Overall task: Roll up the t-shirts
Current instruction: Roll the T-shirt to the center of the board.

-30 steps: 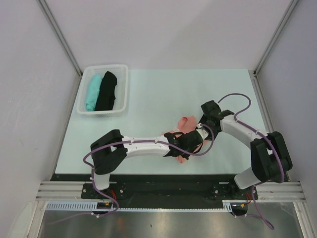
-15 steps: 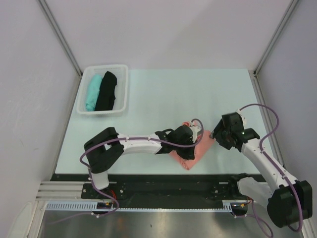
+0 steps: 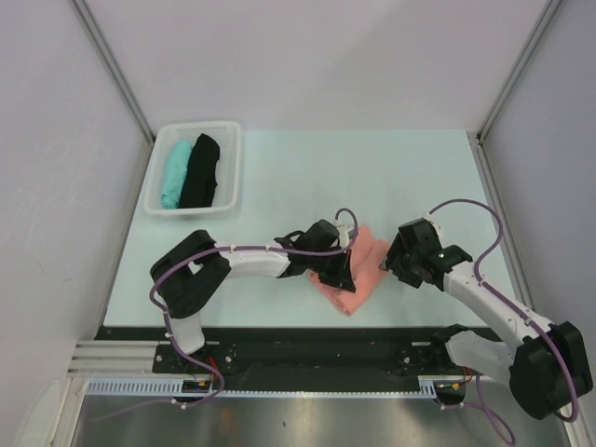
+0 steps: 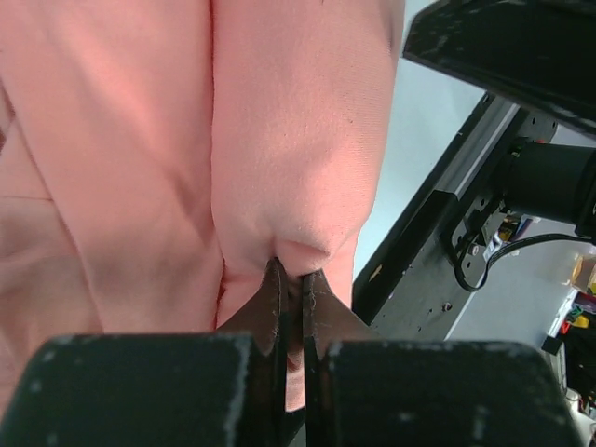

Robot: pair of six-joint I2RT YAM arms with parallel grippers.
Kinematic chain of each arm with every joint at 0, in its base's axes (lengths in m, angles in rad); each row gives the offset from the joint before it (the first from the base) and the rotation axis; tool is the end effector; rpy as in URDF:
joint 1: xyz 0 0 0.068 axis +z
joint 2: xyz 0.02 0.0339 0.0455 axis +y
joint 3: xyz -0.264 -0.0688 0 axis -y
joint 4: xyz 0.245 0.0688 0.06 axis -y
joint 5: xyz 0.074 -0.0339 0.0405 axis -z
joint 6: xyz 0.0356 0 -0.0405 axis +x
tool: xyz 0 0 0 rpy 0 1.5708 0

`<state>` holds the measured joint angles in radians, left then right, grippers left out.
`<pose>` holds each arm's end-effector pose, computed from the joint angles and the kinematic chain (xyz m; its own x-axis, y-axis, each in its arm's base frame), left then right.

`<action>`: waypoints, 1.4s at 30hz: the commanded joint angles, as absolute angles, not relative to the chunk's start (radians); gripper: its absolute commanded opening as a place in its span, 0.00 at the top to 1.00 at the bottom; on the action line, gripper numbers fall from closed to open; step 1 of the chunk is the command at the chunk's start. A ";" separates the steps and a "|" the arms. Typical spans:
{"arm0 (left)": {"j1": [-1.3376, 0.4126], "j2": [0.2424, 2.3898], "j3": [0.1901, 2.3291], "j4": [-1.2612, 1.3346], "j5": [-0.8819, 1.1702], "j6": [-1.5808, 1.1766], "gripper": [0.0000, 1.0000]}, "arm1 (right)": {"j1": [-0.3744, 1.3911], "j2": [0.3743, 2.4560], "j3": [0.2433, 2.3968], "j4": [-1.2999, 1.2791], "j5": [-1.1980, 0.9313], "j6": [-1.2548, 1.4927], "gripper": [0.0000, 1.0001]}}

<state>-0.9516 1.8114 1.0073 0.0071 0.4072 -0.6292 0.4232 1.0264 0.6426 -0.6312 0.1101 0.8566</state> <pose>0.2036 -0.3100 0.1588 -0.8702 0.2899 -0.3983 0.4901 0.5914 -0.6403 0.1754 0.0747 0.2103 -0.7758 0.4743 -0.4161 0.3525 0.8728 0.3375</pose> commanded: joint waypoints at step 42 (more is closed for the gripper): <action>-0.833 1.669 1.039 -0.235 0.198 -0.459 0.56 | 0.471 1.558 1.006 -0.552 0.141 0.879 0.53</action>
<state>-0.8425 1.7634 1.0176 -0.1631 0.3157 -0.5251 0.4610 1.5154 0.9493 -0.5304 0.1093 0.8711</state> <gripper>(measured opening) 0.419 0.479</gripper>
